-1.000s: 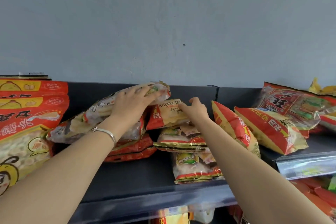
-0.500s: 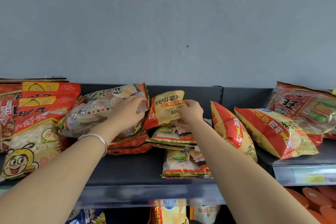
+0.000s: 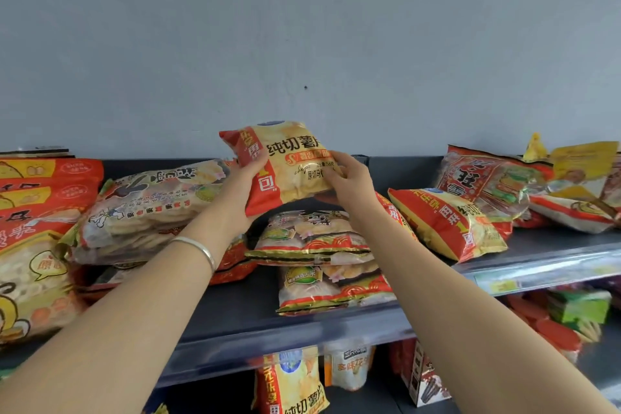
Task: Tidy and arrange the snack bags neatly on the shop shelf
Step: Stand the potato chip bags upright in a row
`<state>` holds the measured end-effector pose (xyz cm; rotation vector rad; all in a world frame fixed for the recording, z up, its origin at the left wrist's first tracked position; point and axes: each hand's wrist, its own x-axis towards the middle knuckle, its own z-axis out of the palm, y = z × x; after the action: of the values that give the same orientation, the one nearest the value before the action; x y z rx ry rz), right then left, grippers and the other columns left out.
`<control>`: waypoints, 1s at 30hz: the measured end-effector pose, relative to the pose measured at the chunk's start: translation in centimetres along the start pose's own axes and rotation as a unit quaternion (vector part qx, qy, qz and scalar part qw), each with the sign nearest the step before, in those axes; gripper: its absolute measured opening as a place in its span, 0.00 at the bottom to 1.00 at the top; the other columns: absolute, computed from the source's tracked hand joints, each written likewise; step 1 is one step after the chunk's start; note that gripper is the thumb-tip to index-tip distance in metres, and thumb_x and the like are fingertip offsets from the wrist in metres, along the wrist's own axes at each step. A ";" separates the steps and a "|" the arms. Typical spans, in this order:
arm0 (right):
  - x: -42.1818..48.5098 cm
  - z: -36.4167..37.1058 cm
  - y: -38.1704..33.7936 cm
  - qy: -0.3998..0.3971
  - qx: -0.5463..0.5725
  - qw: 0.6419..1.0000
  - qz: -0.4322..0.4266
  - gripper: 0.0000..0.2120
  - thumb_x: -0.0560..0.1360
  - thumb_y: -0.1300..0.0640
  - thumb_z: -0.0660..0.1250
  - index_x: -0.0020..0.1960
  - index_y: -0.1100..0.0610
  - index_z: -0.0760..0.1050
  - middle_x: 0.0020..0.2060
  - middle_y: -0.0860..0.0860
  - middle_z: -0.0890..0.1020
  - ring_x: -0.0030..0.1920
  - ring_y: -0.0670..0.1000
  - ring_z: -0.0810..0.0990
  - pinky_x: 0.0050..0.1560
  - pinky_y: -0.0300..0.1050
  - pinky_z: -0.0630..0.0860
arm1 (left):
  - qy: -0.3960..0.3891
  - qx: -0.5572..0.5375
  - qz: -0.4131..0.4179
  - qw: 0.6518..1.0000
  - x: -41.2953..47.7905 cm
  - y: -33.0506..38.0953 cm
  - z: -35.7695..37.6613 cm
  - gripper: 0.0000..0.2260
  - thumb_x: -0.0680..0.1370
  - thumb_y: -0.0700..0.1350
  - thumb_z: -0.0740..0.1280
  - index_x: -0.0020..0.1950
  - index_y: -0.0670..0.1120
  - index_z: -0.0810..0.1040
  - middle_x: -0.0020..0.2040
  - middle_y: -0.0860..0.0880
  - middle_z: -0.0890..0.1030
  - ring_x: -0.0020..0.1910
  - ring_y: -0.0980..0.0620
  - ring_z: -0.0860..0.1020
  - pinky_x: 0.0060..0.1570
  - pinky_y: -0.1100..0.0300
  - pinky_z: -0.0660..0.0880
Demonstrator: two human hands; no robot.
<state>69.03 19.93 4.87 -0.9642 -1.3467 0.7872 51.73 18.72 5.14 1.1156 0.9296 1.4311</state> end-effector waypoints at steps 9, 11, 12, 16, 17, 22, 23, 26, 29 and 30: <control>-1.0 -5.3 2.4 0.137 -0.394 0.908 0.042 0.21 0.80 0.43 0.50 0.64 0.52 0.70 0.56 0.53 0.79 0.53 0.56 0.78 0.51 0.52 0.77 | 0.026 0.097 0.053 0.994 0.4 -3.5 2.3 0.40 0.70 0.46 0.75 0.75 0.57 0.54 0.65 0.49 0.73 0.58 0.45 0.76 0.54 0.43 0.77; -1.3 -6.0 3.6 0.064 -0.511 0.852 0.096 0.25 0.77 0.41 0.56 0.70 0.51 0.65 0.66 0.55 0.72 0.59 0.60 0.76 0.54 0.58 0.77 | 0.023 0.111 0.050 0.992 0.4 -4.5 2.5 0.40 0.71 0.46 0.74 0.75 0.56 0.52 0.66 0.49 0.71 0.61 0.45 0.75 0.56 0.45 0.76; -1.4 -6.1 4.1 0.032 -0.544 0.831 0.114 0.27 0.75 0.41 0.59 0.71 0.50 0.63 0.69 0.56 0.68 0.62 0.62 0.74 0.55 0.59 0.76 | 0.020 0.112 0.041 0.993 0.4 -4.9 2.6 0.40 0.72 0.46 0.73 0.75 0.56 0.52 0.67 0.49 0.71 0.61 0.45 0.74 0.55 0.47 0.76; -2.1 -6.1 5.0 -0.010 -0.592 0.794 0.133 0.32 0.75 0.49 0.65 0.74 0.49 0.54 0.65 0.61 0.68 0.60 0.64 0.74 0.57 0.59 0.76 | 0.008 0.114 0.010 0.993 0.8 -5.8 2.2 0.39 0.72 0.45 0.73 0.76 0.54 0.53 0.66 0.48 0.72 0.59 0.45 0.75 0.46 0.53 0.76; -2.0 -6.0 5.1 -0.010 -0.598 0.792 0.125 0.31 0.75 0.51 0.65 0.74 0.51 0.55 0.64 0.61 0.70 0.58 0.63 0.75 0.55 0.58 0.77 | 0.007 0.113 0.005 0.994 0.9 -5.8 2.0 0.39 0.72 0.45 0.73 0.76 0.55 0.53 0.66 0.48 0.72 0.59 0.45 0.75 0.47 0.51 0.76; -1.3 -6.2 3.9 0.044 -0.558 0.825 0.078 0.30 0.76 0.63 0.63 0.74 0.54 0.56 0.60 0.59 0.76 0.55 0.60 0.79 0.50 0.53 0.80 | 0.034 0.088 0.074 0.993 1.4 -5.3 1.9 0.41 0.72 0.44 0.73 0.76 0.55 0.52 0.67 0.49 0.71 0.61 0.46 0.74 0.54 0.49 0.76; -1.1 -6.5 3.3 0.058 -0.549 0.831 0.065 0.28 0.77 0.64 0.62 0.74 0.55 0.57 0.60 0.58 0.76 0.53 0.59 0.79 0.49 0.52 0.81 | 0.044 0.085 0.101 0.990 1.5 -5.1 2.1 0.41 0.72 0.44 0.73 0.76 0.55 0.52 0.67 0.50 0.70 0.62 0.47 0.73 0.53 0.50 0.75; -0.4 -7.2 1.7 0.072 -0.524 0.848 0.041 0.26 0.77 0.63 0.62 0.73 0.55 0.59 0.59 0.57 0.77 0.53 0.57 0.79 0.45 0.47 0.79 | 0.077 0.065 0.150 0.984 2.1 -4.8 3.1 0.40 0.72 0.43 0.73 0.76 0.55 0.52 0.67 0.51 0.69 0.62 0.50 0.72 0.53 0.53 0.73; 0.3 -7.8 0.9 -0.039 -0.574 0.817 0.043 0.18 0.74 0.54 0.64 0.63 0.55 0.71 0.49 0.53 0.79 0.47 0.54 0.80 0.45 0.48 0.79 | 0.112 0.066 0.194 0.972 2.8 -4.6 4.3 0.40 0.72 0.42 0.73 0.76 0.55 0.52 0.68 0.51 0.69 0.63 0.51 0.71 0.59 0.50 0.72; 0.6 -8.1 0.9 -0.093 -0.588 0.802 0.052 0.17 0.74 0.49 0.63 0.60 0.56 0.74 0.47 0.52 0.80 0.46 0.53 0.80 0.47 0.49 0.79 | 0.130 0.071 0.210 0.966 3.0 -4.5 4.7 0.40 0.72 0.42 0.73 0.76 0.55 0.51 0.69 0.51 0.68 0.64 0.51 0.70 0.61 0.48 0.71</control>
<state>77.17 19.95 4.52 -1.9626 -1.9952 0.0038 57.42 22.27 2.54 1.3059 1.0308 1.9166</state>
